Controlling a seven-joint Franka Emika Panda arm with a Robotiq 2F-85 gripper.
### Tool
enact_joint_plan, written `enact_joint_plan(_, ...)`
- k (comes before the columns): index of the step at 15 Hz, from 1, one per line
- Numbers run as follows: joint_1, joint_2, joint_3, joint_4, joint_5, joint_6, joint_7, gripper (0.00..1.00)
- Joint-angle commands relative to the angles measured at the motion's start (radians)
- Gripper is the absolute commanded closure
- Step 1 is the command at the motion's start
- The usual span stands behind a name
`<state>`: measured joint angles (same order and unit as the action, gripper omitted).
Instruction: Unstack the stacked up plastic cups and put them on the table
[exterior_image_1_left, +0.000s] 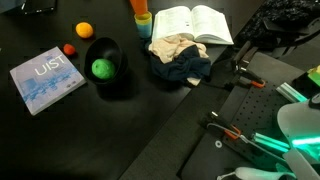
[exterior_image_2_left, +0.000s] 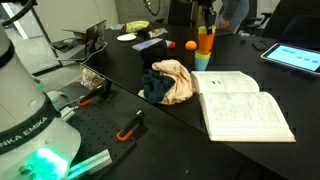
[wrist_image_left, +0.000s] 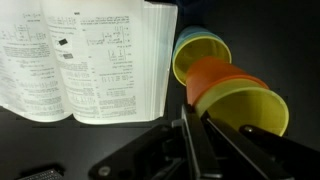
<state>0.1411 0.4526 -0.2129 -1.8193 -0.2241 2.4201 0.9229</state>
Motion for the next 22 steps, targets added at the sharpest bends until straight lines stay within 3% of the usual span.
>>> enact_joint_plan(1,0.013,-0.035,0.004,0.064,-0.054,-0.065,0.009,0.94)
enact_joint_plan(10,0.002,0.076,0.098,0.187,0.007,-0.019,-0.018,0.94)
enact_joint_plan(22,0.006,0.247,0.138,0.18,0.134,0.059,-0.079,0.94)
